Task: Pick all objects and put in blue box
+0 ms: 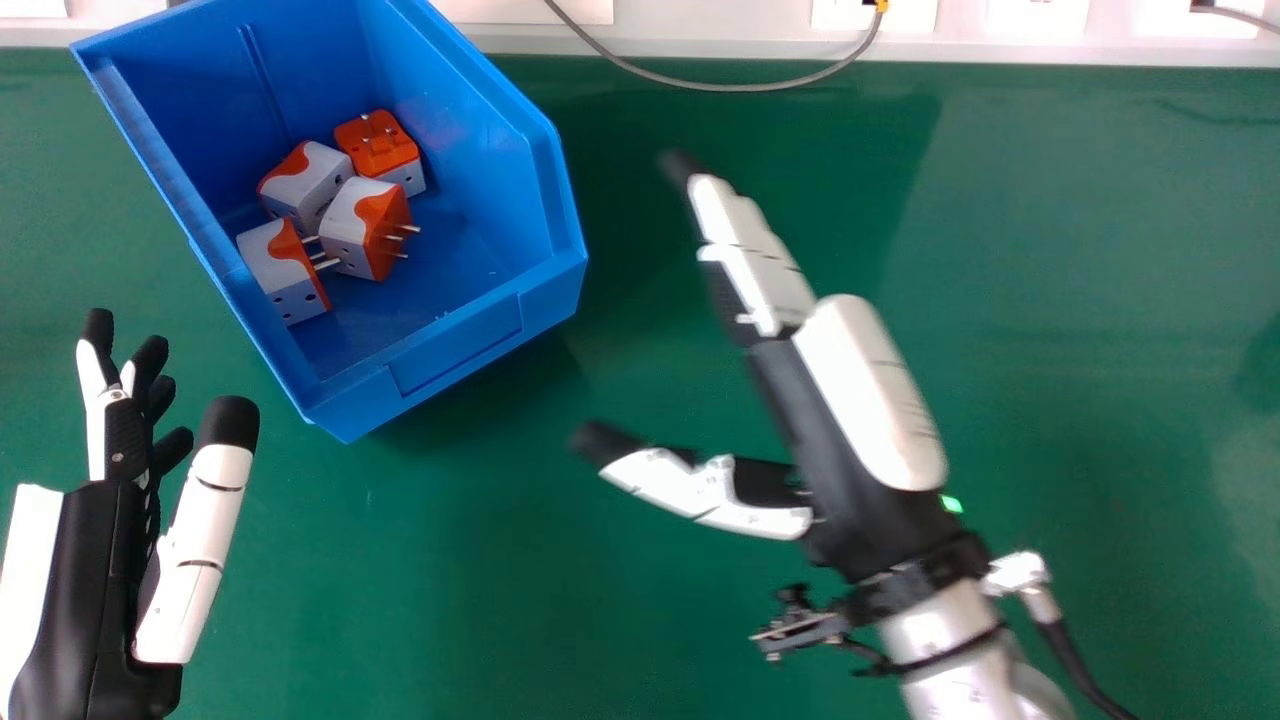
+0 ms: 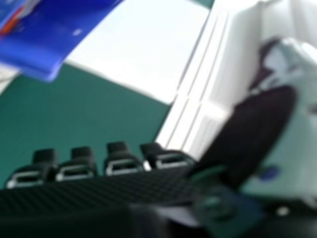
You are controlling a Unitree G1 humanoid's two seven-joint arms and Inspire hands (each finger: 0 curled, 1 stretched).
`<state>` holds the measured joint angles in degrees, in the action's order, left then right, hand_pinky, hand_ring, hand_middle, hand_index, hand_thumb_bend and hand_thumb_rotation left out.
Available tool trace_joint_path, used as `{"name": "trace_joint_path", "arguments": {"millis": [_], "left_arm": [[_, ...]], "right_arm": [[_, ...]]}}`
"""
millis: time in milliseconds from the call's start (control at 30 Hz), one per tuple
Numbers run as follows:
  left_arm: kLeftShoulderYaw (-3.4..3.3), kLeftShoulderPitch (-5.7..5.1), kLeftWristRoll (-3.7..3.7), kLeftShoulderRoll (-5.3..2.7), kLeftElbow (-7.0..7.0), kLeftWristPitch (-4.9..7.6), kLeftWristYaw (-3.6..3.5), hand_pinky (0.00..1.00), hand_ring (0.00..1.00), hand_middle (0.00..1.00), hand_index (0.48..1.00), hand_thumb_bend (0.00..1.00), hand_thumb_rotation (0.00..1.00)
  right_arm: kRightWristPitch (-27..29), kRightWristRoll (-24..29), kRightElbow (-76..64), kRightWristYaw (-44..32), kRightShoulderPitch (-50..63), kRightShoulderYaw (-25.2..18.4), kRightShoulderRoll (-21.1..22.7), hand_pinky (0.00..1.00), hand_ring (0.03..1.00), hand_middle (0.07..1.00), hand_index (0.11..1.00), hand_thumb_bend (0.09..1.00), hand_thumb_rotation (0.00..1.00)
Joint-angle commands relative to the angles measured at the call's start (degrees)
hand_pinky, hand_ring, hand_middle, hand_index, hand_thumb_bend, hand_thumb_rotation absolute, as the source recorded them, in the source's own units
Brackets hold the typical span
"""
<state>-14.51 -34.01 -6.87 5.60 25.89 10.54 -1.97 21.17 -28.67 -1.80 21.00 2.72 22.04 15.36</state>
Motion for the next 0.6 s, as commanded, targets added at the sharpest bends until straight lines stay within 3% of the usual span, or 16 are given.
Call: {"name": "trace_joint_path", "arguments": {"millis": [0, 300, 567], "left_arm": [[-0.5, 0.2, -0.3, 0.49, -0.23, 0.33, 0.35, 0.91, 0.97, 0.98, 0.992, 0.65, 0.96], [-0.65, -0.1, -0.06, 0.29, -1.0, 1.21, 0.41, 0.91, 0.97, 0.98, 0.991, 0.64, 0.96], [-1.22, 1.43, 0.52, 0.82, -2.91, 1.64, 0.29, 0.91, 0.97, 0.98, 0.991, 0.67, 0.96]], "right_arm": [[1.84, 1.21, -0.5, 1.23, 0.45, -3.11, -1.11, 0.95, 1.0, 1.0, 1.0, 0.363, 0.95], [6.09, 14.15, 7.15, -6.38, 1.07, -11.73, -1.53, 0.95, 1.0, 1.0, 1.0, 0.423, 1.0], [4.09, 18.88, 8.12, -11.24, -0.72, -15.74, -4.16, 0.99, 1.0, 1.0, 1.0, 0.491, 1.0]]}}
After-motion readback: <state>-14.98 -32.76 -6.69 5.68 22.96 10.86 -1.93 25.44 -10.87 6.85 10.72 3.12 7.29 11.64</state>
